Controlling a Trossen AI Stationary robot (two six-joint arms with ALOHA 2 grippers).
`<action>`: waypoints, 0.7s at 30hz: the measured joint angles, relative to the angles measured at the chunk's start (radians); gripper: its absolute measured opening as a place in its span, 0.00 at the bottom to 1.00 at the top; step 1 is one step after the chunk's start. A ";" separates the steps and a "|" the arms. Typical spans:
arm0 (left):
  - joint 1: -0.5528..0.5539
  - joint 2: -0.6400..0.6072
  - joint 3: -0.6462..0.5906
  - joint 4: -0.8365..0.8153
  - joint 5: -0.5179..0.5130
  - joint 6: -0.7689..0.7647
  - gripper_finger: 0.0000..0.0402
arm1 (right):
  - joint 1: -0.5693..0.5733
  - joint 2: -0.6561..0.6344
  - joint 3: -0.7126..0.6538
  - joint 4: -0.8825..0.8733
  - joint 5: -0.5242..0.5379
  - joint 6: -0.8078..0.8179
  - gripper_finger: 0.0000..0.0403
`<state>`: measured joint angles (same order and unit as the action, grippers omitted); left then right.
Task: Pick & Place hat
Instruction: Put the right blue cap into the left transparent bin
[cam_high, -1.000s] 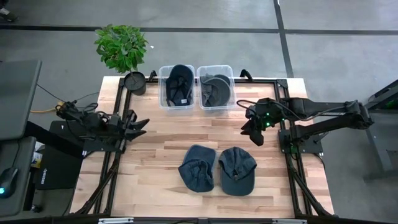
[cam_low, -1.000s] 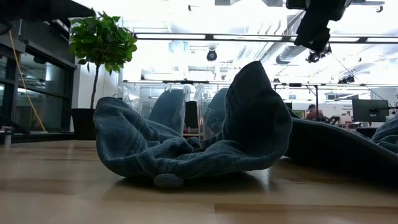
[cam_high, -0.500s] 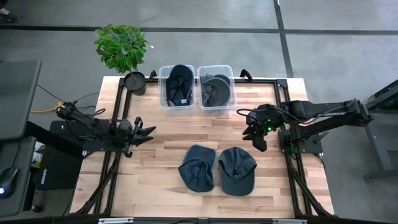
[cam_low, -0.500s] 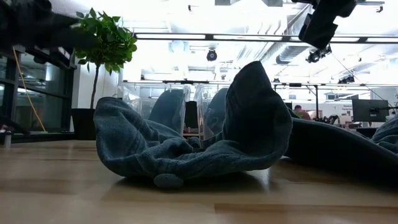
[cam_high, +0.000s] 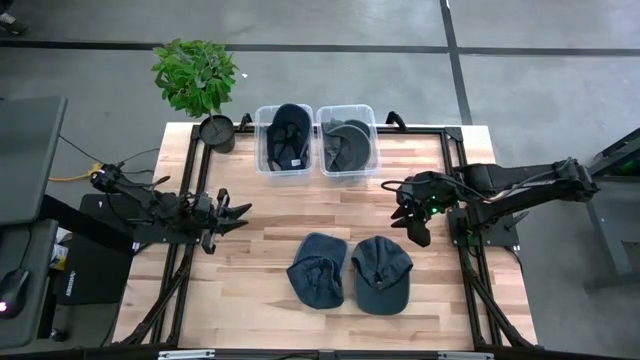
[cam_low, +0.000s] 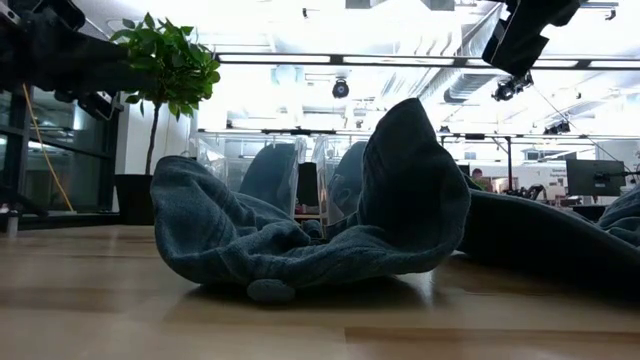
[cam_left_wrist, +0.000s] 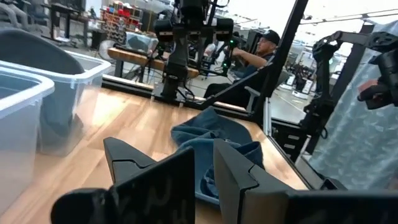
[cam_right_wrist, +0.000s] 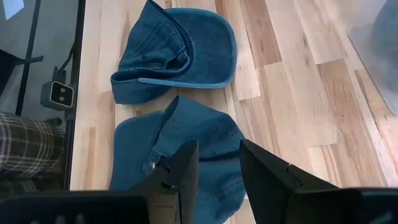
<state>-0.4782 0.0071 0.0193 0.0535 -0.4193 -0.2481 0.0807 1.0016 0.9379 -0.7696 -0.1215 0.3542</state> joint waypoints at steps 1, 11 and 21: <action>0.000 0.000 0.000 0.000 -0.007 0.005 0.00 | 0.000 0.000 0.000 0.000 0.000 -0.003 0.28; 0.001 0.000 -0.002 0.000 -0.012 0.036 0.00 | 0.000 0.000 0.000 0.013 0.079 -0.056 0.28; 0.001 0.000 -0.003 0.000 0.022 0.039 0.00 | 0.000 0.001 -0.044 0.144 0.123 -0.101 0.28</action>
<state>-0.4772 0.0071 0.0160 0.0539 -0.3973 -0.2095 0.0807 1.0023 0.8941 -0.6252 0.0013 0.2527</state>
